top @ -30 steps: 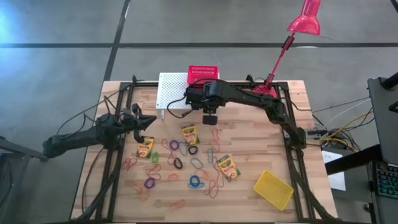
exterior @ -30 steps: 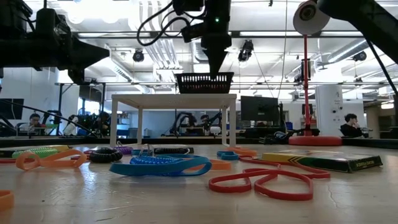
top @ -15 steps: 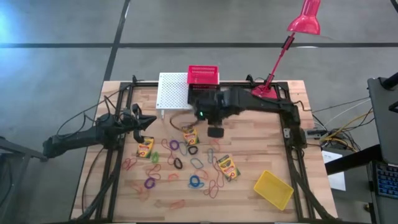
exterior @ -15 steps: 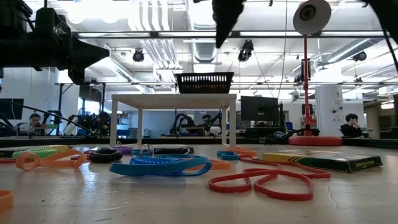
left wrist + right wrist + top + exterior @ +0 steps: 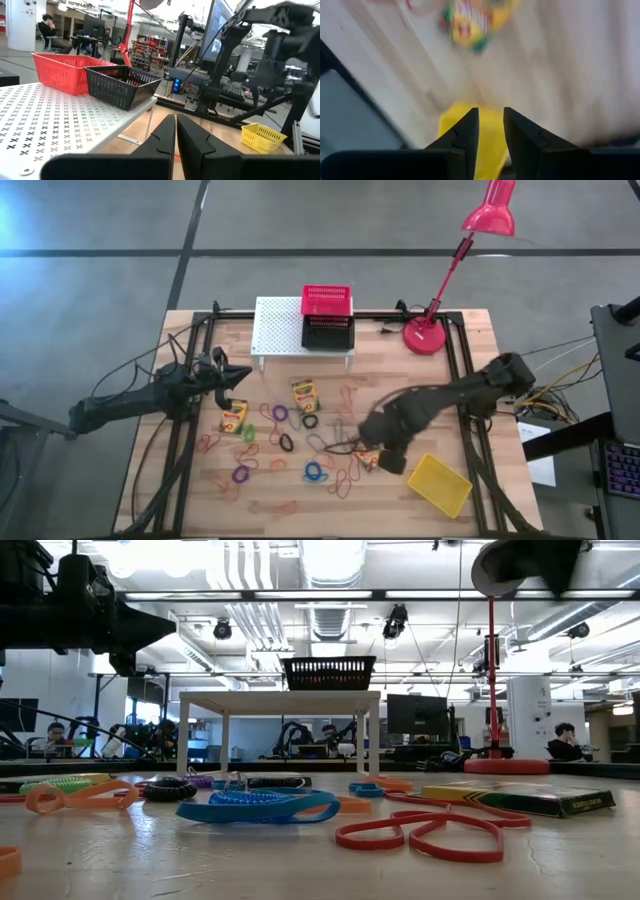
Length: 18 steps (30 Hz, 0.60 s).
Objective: Pick & Place Office Desk Supplies
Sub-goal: Put the yellow bin on the shelf
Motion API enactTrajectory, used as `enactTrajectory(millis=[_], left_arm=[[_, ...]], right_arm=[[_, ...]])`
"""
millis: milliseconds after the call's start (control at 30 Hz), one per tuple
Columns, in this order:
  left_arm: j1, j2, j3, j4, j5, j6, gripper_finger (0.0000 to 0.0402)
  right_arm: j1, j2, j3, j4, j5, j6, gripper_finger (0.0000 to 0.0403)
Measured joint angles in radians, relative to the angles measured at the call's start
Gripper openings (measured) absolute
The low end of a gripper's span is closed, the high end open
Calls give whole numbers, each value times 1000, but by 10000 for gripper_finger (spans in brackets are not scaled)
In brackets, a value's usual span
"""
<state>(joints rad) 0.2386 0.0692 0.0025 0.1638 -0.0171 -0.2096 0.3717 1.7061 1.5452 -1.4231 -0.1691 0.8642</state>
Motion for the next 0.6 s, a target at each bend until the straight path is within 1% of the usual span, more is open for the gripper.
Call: enactTrajectory(millis=[67,167,300,433,533,600], left_arm=[[0,0,0,-1,5,0,23],[0,0,0,0,9,0,23],[0,0,0,0,9,-8,23],[0,0,0,-4,11,-28,23],[0,0,0,-5,21,-34,23],[0,0,0,-5,26,-35,23]], right_arm=[[42,-37,-73,2,-69,152,101],[111,-90,-186,17,-142,312,128],[183,-172,-337,110,-156,436,171],[214,-225,-480,216,-156,496,197],[216,-241,-567,298,-158,480,198],[215,-242,-609,344,-158,456,192]])
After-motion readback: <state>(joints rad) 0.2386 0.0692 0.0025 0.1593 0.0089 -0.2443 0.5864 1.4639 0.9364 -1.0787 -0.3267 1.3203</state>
